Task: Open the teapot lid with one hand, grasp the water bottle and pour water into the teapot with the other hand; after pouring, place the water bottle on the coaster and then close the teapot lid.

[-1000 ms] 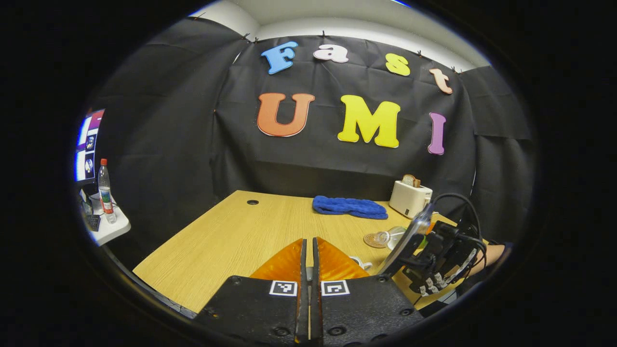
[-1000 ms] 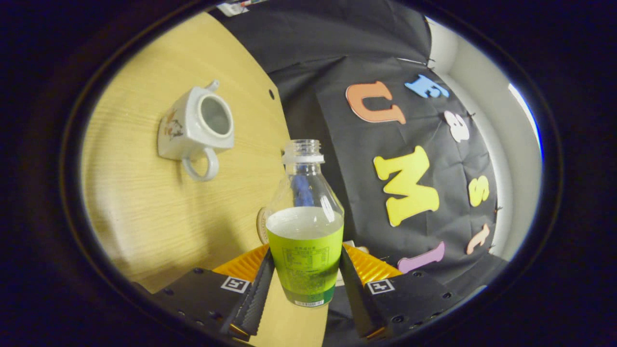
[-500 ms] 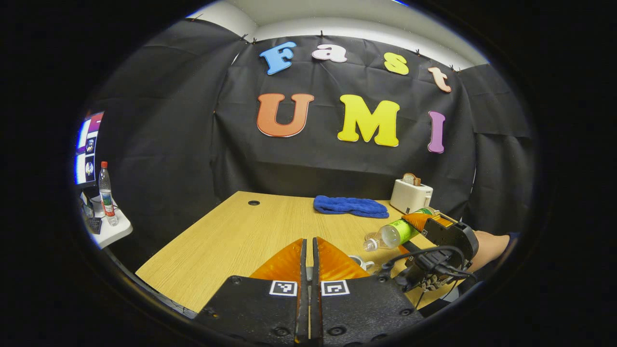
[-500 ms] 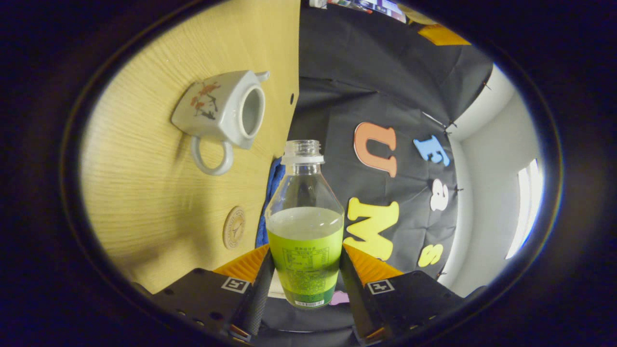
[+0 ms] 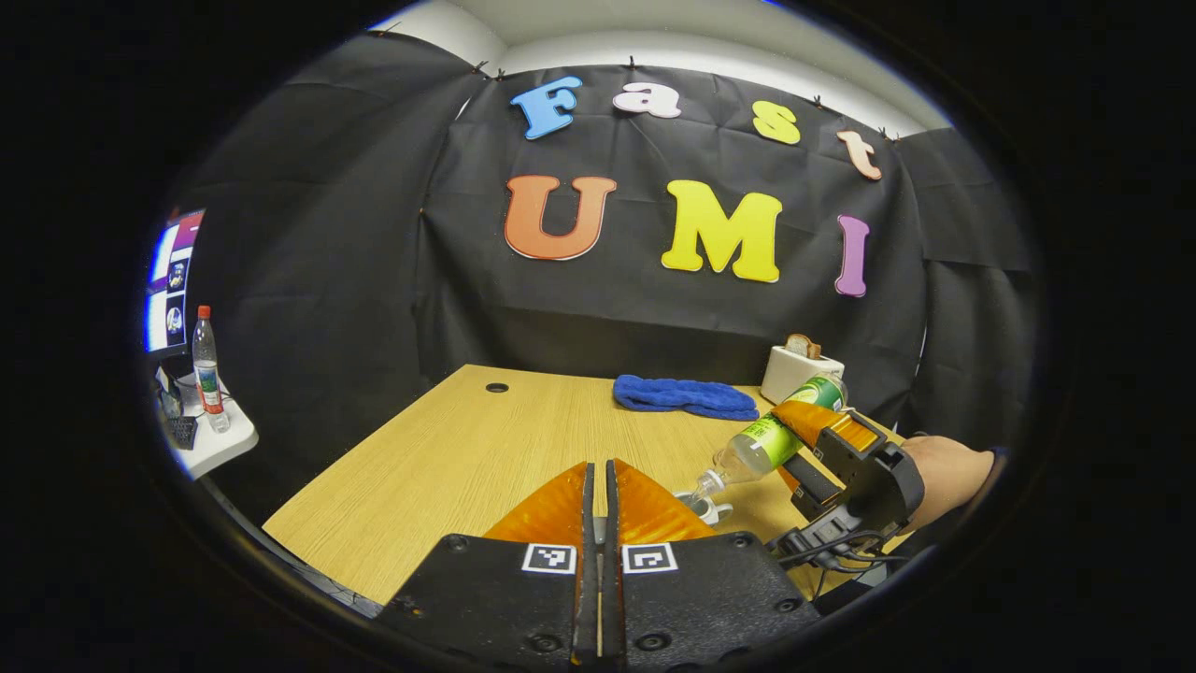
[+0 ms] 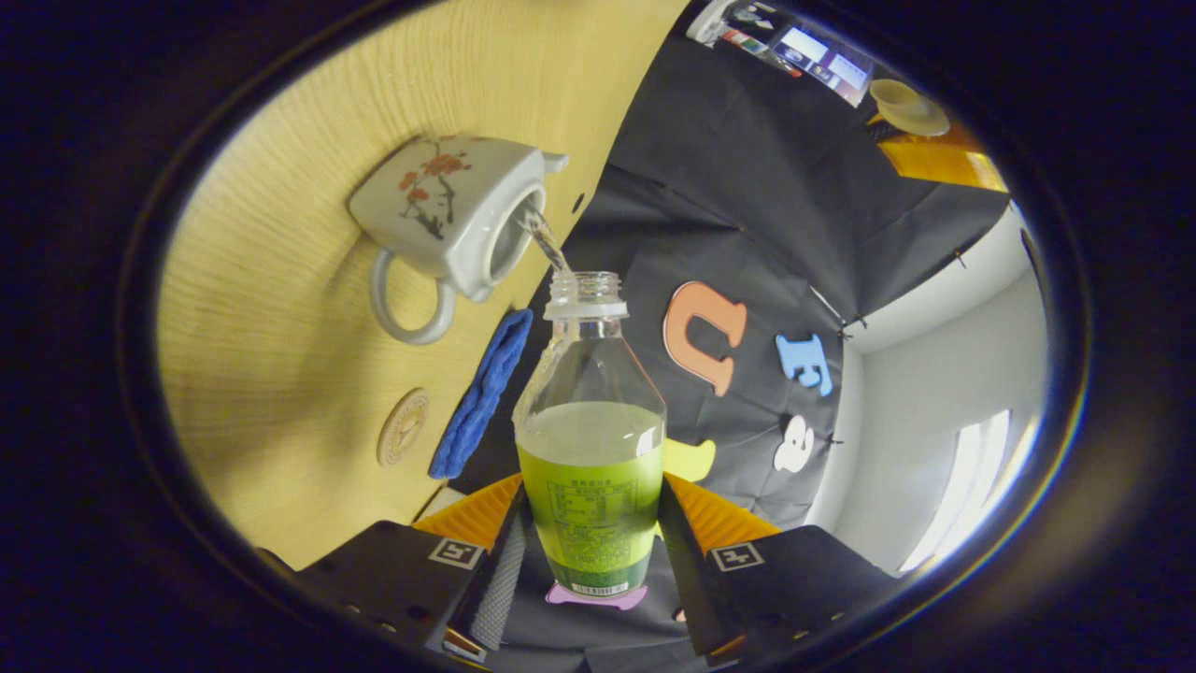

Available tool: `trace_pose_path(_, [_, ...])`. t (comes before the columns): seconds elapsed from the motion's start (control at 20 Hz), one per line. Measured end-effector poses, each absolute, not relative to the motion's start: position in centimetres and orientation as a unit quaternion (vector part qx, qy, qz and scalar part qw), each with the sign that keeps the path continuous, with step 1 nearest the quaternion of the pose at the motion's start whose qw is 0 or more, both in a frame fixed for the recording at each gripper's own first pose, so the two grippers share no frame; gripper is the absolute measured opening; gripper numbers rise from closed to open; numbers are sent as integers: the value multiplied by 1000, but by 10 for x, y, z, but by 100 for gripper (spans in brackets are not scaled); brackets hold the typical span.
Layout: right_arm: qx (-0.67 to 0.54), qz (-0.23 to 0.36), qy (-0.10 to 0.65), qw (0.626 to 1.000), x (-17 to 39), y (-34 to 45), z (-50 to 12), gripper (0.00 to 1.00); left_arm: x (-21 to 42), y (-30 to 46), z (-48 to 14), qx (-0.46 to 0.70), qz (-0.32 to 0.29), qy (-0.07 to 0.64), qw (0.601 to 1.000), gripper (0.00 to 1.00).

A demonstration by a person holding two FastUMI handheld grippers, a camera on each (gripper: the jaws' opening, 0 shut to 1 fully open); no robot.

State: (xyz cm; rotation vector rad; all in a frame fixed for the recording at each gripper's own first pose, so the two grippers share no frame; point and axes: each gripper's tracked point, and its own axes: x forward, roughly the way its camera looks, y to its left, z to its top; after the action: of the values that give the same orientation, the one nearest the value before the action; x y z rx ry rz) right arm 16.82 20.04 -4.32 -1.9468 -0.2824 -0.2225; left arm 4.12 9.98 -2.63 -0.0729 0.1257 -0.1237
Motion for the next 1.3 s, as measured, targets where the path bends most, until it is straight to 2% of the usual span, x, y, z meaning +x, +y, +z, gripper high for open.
trace_pose_path(0.65, [-857, -122, -165, 472, 161, 214, -26, 72, 40, 98, -30, -28, -65, 68, 995, 4])
trace_pose_path(1.3, [-865, -123, -177, 453, 160, 220, -28, 72, 43, 98, -33, -18, -64, 74, 995, 4])
